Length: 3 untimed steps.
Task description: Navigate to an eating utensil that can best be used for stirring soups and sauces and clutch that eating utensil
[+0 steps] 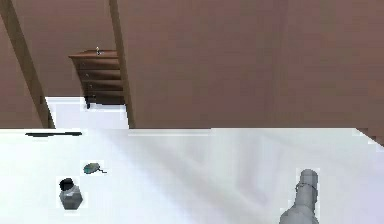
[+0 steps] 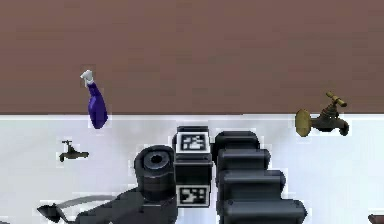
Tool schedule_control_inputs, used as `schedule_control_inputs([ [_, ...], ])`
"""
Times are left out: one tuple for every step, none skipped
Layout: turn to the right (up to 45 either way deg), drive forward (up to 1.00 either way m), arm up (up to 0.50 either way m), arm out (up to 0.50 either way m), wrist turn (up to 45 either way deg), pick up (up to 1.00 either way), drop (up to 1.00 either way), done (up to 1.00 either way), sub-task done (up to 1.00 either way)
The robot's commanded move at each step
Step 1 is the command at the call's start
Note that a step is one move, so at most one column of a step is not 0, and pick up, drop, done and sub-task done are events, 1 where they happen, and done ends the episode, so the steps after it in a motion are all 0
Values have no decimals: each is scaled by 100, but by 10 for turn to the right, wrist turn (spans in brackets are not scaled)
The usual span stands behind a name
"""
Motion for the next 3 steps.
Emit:
schedule_control_inputs([
  [0,0,0,0,450,0,0,0,0],
  [0,0,0,0,300,0,0,0,0],
  [0,0,-14,0,0,0,0,0,0],
])
